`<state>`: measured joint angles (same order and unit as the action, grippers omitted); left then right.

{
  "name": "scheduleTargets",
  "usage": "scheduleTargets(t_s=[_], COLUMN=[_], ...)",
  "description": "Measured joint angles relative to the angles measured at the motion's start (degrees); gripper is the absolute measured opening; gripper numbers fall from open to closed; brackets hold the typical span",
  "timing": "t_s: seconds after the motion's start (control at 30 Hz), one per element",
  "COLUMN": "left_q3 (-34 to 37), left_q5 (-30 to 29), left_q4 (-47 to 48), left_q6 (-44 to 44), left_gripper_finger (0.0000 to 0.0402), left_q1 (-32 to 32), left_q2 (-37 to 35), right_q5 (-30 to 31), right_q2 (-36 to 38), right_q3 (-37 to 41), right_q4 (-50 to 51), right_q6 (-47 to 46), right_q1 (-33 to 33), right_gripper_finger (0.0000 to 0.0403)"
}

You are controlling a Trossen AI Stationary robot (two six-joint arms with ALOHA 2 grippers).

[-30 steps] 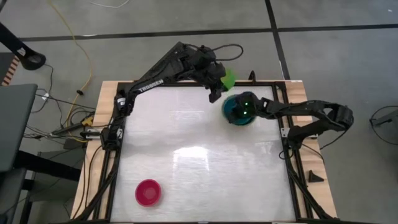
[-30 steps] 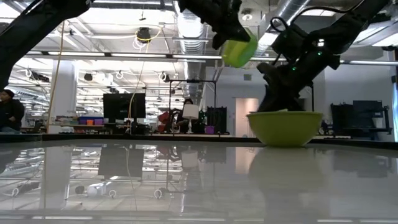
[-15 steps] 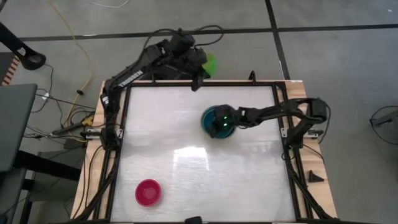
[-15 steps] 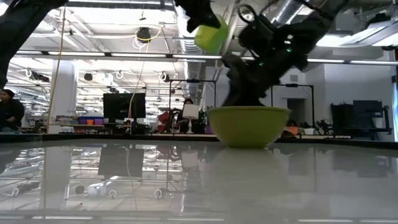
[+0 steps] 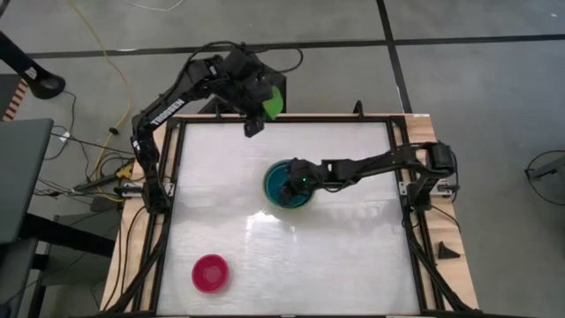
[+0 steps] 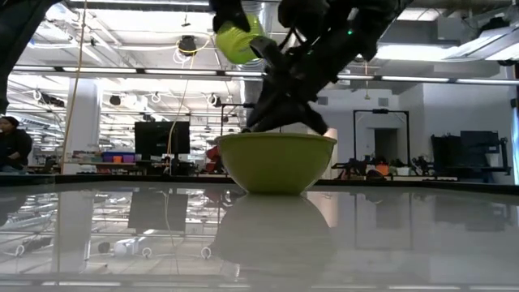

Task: Nest bowls inside each other
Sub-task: Stack the light green bowl on the blue bowl

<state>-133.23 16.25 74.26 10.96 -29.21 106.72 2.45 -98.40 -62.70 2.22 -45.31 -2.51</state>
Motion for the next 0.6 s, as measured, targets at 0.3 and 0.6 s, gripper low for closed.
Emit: scheduleTargets(t_s=[0.3, 0.6], left_q3=[4.0, 19.5], left_q5=[9.5, 7.6], left_q4=[7.9, -5.0], left_q6=[-0.7, -2.0], left_gripper_finger=[0.0, 0.0], left_q1=[7.0, 17.8], left_q2=[-0.4, -0.2], right_q5=[5.3, 34.8], right_q2=[15.3, 40.6], right_q3=[1.8, 1.9], right_q4=[8.1, 24.9], right_q6=[1.7, 0.3], right_q1=[1.1, 9.5], right_gripper_finger=[0.0267, 0.0274])
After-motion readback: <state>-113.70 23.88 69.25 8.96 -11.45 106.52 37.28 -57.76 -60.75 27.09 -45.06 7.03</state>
